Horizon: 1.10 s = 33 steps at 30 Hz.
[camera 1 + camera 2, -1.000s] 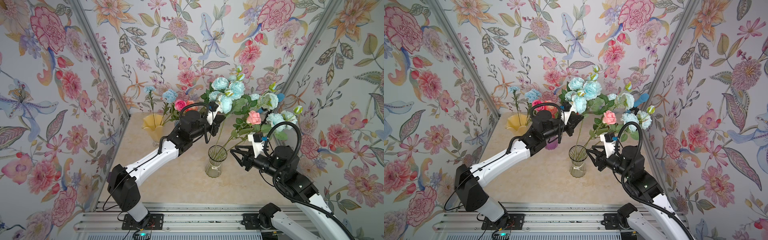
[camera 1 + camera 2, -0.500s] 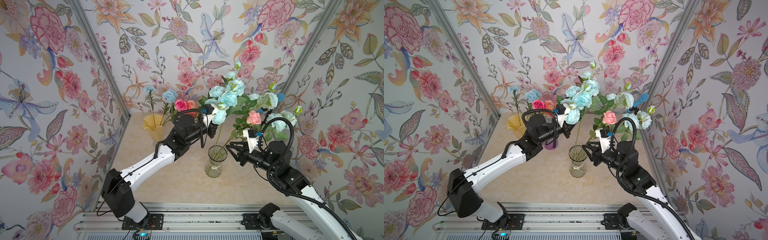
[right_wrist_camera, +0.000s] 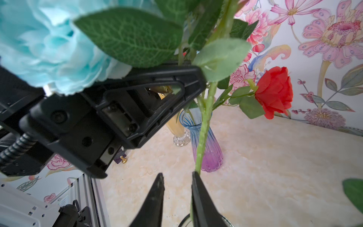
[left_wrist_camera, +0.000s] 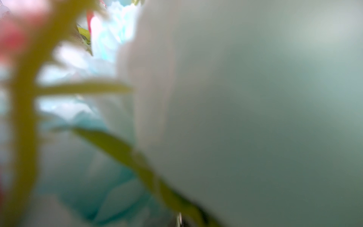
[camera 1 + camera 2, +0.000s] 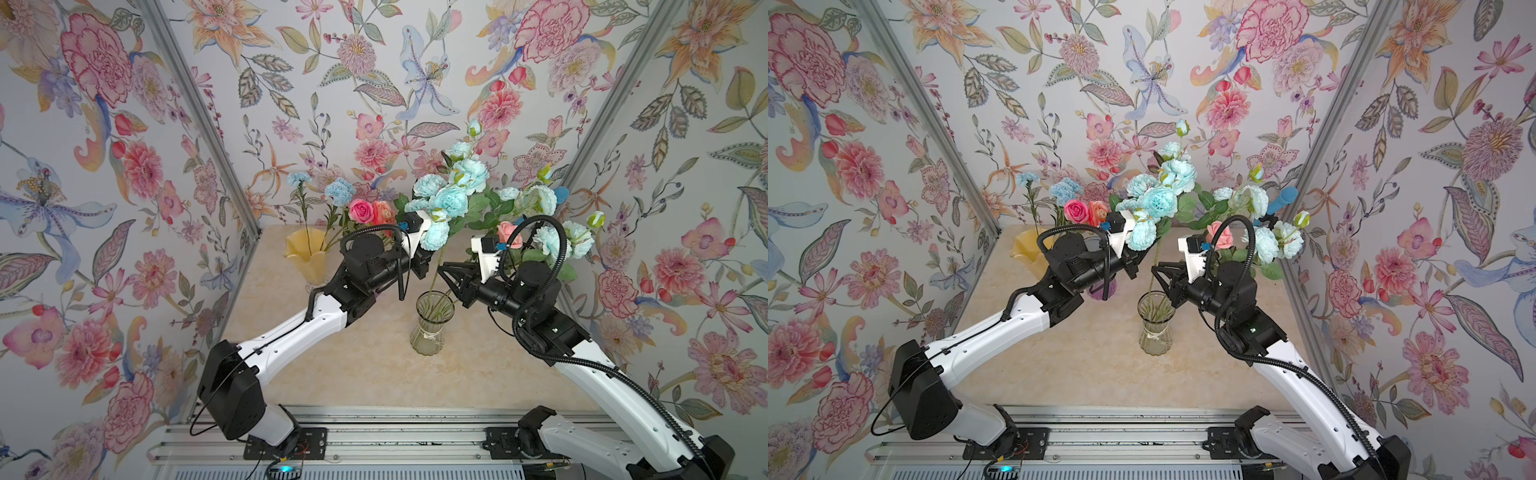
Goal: Pick out blue flowers from the vase
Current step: Pick up the flower from the vase.
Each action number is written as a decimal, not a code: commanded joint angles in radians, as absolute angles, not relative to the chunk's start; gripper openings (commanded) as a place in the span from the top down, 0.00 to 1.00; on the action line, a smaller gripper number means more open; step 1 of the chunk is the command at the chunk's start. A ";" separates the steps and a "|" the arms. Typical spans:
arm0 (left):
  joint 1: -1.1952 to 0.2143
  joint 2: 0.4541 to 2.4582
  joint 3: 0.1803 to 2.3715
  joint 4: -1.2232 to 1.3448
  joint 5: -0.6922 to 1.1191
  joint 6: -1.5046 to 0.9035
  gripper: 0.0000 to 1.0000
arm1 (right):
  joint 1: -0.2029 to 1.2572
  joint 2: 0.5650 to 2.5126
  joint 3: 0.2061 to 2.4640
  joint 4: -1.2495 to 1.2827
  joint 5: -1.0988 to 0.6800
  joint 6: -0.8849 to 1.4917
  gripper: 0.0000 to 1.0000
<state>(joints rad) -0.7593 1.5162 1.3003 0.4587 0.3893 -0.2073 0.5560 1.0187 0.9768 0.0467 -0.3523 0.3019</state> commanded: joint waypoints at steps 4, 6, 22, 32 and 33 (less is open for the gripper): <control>-0.753 1.468 1.278 0.537 0.410 -0.221 0.93 | 0.563 1.076 1.026 0.167 -0.365 0.340 0.76; -0.752 1.468 1.273 0.539 0.411 -0.222 0.92 | 0.563 1.088 1.027 0.172 -0.352 0.340 0.77; -0.746 1.448 1.243 0.544 0.396 -0.215 0.91 | 0.562 1.003 1.007 0.125 -0.249 0.305 0.69; -0.746 1.448 1.242 0.560 0.418 -0.232 0.91 | 0.561 1.104 1.050 0.145 -0.276 0.311 0.70; -0.745 1.448 1.241 0.563 0.420 -0.232 0.91 | 0.560 1.110 1.053 0.147 -0.277 0.312 0.72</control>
<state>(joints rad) -0.7574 1.4841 1.2476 0.5030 0.3901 -0.2245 0.5659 1.0981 1.0138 0.1242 -0.2661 0.3103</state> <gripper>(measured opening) 0.093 0.290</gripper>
